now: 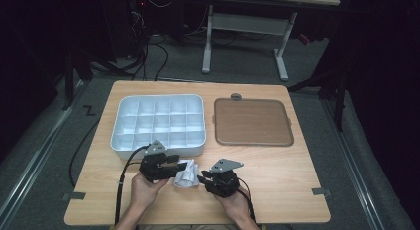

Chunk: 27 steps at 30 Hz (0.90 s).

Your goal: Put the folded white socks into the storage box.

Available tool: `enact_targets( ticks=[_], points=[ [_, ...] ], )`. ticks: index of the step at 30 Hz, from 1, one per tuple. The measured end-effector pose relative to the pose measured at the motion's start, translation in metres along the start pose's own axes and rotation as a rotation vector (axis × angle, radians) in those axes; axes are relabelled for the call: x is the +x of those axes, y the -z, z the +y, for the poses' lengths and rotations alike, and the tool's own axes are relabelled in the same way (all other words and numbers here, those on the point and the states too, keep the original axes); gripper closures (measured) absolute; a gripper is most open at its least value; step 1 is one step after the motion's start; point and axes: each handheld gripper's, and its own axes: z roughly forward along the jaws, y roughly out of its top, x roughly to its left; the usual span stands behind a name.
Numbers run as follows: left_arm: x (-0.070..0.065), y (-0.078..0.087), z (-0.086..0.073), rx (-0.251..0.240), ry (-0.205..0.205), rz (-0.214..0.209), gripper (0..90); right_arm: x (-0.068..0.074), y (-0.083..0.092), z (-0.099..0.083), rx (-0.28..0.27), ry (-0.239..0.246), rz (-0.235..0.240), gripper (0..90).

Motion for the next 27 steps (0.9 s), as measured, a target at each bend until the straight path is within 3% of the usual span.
enact_targets(
  ticks=[6, 17, 21, 27],
  points=[
    [0.014, 0.001, -0.008, 0.022, -0.002, 0.048, 53.4, 0.008, 0.008, 0.013, -0.037, 0.029, 0.016, 74.5],
    [0.012, -0.01, -0.025, 0.05, -0.041, 0.069, 52.8, 0.022, 0.003, 0.032, -0.053, 0.059, 0.037, 70.0],
    [0.01, -0.011, -0.029, 0.055, -0.053, 0.073, 53.0, 0.024, -0.007, 0.032, -0.023, 0.065, 0.029, 68.0],
    [0.01, -0.014, -0.037, 0.068, -0.09, 0.09, 54.5, 0.017, -0.02, 0.018, 0.052, 0.066, -0.019, 67.4]
  ],
)
